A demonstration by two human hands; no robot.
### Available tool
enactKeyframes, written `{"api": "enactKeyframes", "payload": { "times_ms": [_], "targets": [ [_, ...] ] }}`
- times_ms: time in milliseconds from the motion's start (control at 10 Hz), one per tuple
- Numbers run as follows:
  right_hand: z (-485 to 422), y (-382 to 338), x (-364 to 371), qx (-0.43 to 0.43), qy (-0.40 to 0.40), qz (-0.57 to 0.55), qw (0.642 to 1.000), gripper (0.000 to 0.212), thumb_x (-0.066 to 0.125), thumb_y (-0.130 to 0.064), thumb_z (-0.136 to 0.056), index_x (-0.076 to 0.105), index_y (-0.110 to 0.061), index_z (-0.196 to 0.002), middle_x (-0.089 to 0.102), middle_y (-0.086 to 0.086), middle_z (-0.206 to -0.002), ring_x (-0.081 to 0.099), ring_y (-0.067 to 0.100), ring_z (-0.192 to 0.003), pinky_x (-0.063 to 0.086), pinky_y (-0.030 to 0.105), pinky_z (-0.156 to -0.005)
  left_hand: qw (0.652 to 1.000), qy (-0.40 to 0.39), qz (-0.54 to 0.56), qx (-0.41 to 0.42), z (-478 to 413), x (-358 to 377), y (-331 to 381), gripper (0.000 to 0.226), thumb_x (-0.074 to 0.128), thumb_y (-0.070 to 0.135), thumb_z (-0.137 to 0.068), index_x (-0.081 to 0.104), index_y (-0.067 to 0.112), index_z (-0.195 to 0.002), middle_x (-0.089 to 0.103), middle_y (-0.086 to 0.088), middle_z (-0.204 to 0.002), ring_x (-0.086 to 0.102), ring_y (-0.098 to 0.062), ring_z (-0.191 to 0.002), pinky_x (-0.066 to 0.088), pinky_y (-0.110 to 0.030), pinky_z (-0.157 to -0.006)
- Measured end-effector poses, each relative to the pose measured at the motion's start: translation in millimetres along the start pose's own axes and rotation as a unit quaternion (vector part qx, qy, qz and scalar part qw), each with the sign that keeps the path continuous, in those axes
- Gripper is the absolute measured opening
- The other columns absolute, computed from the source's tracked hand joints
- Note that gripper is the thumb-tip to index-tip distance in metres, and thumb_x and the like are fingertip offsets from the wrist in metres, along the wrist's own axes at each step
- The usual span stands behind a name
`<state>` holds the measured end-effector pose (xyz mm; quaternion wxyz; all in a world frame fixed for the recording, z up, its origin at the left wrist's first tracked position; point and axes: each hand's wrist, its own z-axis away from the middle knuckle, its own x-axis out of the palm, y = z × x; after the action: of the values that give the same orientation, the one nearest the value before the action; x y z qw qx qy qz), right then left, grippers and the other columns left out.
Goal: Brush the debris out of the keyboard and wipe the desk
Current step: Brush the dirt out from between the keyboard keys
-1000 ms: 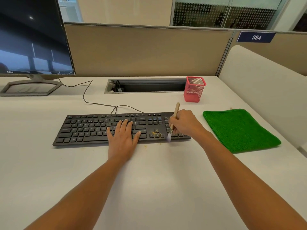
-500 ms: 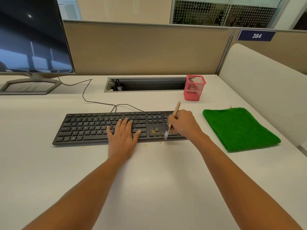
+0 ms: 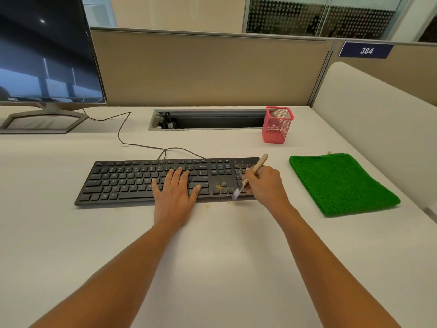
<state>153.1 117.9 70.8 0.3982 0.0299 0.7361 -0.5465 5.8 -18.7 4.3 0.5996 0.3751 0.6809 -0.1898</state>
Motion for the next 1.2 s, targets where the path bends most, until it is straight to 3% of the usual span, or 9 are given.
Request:
{"api": "enactKeyframes", "payload": {
  "times_ms": [200, 400, 500, 600, 700, 900, 1000, 1100, 1200],
  "targets": [
    [5.1, 7.6, 4.7, -0.027, 0.060, 0.012, 0.998, 0.041, 0.043, -0.026, -0.098, 0.067, 0.005, -0.090, 0.069, 0.021, -0.079, 0.067, 0.033, -0.074, 0.054, 0.046, -0.071, 1.000, -0.004, 0.001, -0.001, 0.0, -0.6, 0.1, 0.058, 0.023, 0.051, -0.098, 0.026, 0.019, -0.148, 0.022, 0.002, -0.156, 0.011, -0.017, -0.146, 0.002, -0.052, -0.115],
    [10.5, 7.3, 9.2, -0.022, 0.024, 0.000, 0.999, 0.040, 0.043, -0.020, -0.097, 0.065, 0.011, -0.085, 0.068, 0.026, -0.078, 0.068, 0.036, -0.072, 0.056, 0.047, -0.068, 1.000, -0.005, 0.003, -0.001, 0.5, -0.9, 0.0, 0.059, 0.022, 0.051, -0.098, 0.026, 0.020, -0.148, 0.022, 0.002, -0.156, 0.010, -0.017, -0.146, 0.002, -0.052, -0.115],
    [10.2, 5.8, 4.0, -0.002, 0.029, -0.020, 0.999, 0.039, 0.043, -0.020, -0.097, 0.065, 0.011, -0.087, 0.068, 0.026, -0.081, 0.069, 0.034, -0.072, 0.057, 0.044, -0.071, 1.000, -0.006, 0.000, -0.001, 0.0, -0.9, 0.1, 0.059, 0.022, 0.051, -0.098, 0.025, 0.020, -0.148, 0.022, 0.002, -0.156, 0.010, -0.017, -0.146, 0.002, -0.052, -0.115],
    [14.9, 3.8, 0.5, -0.017, 0.068, 0.012, 0.997, 0.039, 0.042, -0.019, -0.098, 0.065, 0.011, -0.086, 0.067, 0.024, -0.077, 0.066, 0.030, -0.066, 0.055, 0.034, -0.061, 1.000, -0.009, -0.003, -0.001, -0.1, -1.2, 0.5, 0.059, 0.021, 0.051, -0.098, 0.024, 0.020, -0.148, 0.021, 0.002, -0.156, 0.009, -0.017, -0.146, 0.002, -0.052, -0.115],
    [19.2, 1.4, 4.6, -0.034, 0.083, 0.014, 0.996, 0.039, 0.043, -0.018, -0.097, 0.065, 0.012, -0.082, 0.067, 0.025, -0.073, 0.066, 0.036, -0.068, 0.055, 0.043, -0.063, 1.000, -0.007, -0.002, 0.000, 0.1, -1.3, 0.0, 0.059, 0.021, 0.051, -0.098, 0.025, 0.020, -0.148, 0.021, 0.002, -0.156, 0.009, -0.017, -0.146, 0.002, -0.052, -0.115],
    [28.6, -7.6, 32.7, -0.070, 0.010, -0.026, 0.997, 0.039, 0.043, -0.019, -0.098, 0.067, 0.009, -0.085, 0.069, 0.024, -0.079, 0.067, 0.035, -0.073, 0.053, 0.046, -0.072, 1.000, -0.004, 0.001, -0.002, 0.1, -0.5, 0.3, 0.058, 0.023, 0.050, -0.098, 0.026, 0.019, -0.148, 0.022, 0.001, -0.156, 0.011, -0.017, -0.146, 0.003, -0.052, -0.115],
    [22.0, -1.9, 28.0, -0.023, 0.042, -0.101, 0.994, 0.035, 0.044, -0.018, -0.098, 0.069, 0.003, -0.086, 0.070, 0.020, -0.080, 0.069, 0.033, -0.073, 0.055, 0.049, -0.075, 1.000, -0.003, 0.004, -0.001, -0.3, -0.6, 0.6, 0.058, 0.024, 0.050, -0.099, 0.027, 0.019, -0.147, 0.023, 0.001, -0.156, 0.011, -0.017, -0.146, 0.003, -0.053, -0.115],
    [9.3, 4.3, 9.3, -0.003, 0.129, -0.095, 0.987, 0.036, 0.043, -0.019, -0.097, 0.068, 0.003, -0.083, 0.069, 0.020, -0.076, 0.068, 0.033, -0.070, 0.055, 0.051, -0.071, 1.000, 0.001, 0.009, 0.000, -0.2, -0.9, 0.6, 0.058, 0.025, 0.050, -0.098, 0.028, 0.019, -0.147, 0.024, 0.001, -0.155, 0.012, -0.018, -0.146, 0.004, -0.053, -0.115],
    [1.7, 6.7, 3.8, -0.014, 0.125, -0.031, 0.992, 0.039, 0.042, -0.020, -0.097, 0.066, 0.007, -0.084, 0.067, 0.022, -0.075, 0.067, 0.035, -0.071, 0.054, 0.048, -0.069, 1.000, -0.007, 0.002, -0.003, 0.1, -1.2, 0.4, 0.059, 0.022, 0.051, -0.098, 0.025, 0.020, -0.148, 0.021, 0.002, -0.157, 0.009, -0.017, -0.146, 0.002, -0.052, -0.115]
  ]
}}
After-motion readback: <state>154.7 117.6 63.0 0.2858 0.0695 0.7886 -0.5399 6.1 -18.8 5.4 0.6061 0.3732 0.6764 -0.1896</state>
